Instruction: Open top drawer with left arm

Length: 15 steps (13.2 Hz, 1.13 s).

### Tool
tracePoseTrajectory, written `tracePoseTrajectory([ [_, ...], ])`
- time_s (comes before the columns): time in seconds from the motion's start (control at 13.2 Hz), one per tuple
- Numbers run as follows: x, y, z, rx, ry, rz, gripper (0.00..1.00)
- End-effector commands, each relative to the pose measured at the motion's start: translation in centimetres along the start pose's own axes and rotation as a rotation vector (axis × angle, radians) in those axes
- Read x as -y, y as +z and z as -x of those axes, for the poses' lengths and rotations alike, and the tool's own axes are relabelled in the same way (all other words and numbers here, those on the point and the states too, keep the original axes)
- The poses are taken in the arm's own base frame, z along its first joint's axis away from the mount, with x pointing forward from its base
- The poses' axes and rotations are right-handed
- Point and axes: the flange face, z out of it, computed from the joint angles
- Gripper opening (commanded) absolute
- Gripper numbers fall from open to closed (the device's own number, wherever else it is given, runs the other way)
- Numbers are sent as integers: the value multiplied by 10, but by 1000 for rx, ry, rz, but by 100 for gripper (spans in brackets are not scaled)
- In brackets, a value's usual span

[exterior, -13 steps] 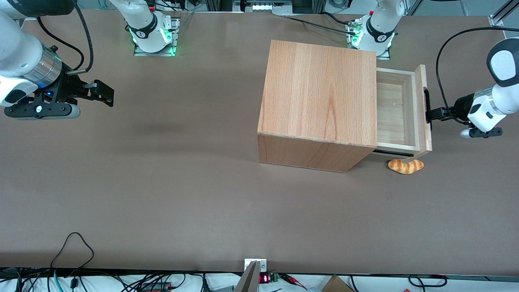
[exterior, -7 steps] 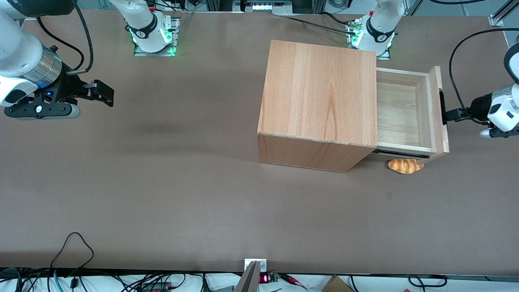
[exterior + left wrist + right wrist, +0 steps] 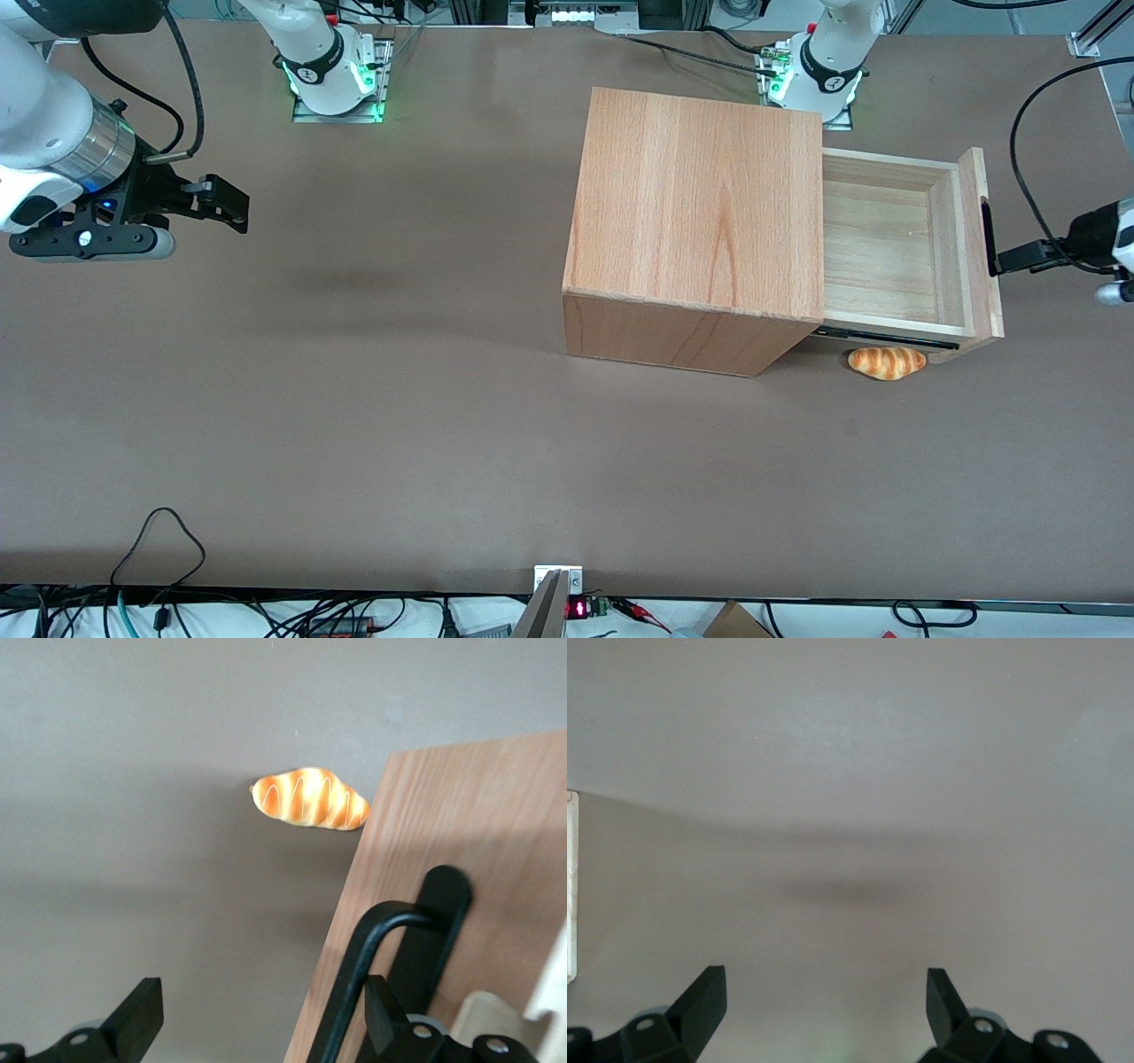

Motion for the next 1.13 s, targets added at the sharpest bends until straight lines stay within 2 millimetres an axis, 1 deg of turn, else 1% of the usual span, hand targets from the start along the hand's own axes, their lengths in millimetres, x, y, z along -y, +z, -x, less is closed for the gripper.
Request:
tracePoseTrajectory([
  [0.0,-4,-49,-8,-5,41,-32,100],
  [0.23,-19,-97,-11,-26,63,-53,100],
  [0.38,-30,-117,-9,-21,82,-55,100],
  [0.53,-51,-142,-5,-26,124,-71,100],
  [0.6,-64,-149,-4,-36,145,-93,100],
  [0.68,-76,-163,-2,-57,171,-132,100],
  [0.83,-106,-176,0,-87,229,-153,100],
  [0.91,-128,-178,2,-93,267,-162,100],
  [1.06,-167,-174,3,-94,351,-256,100],
])
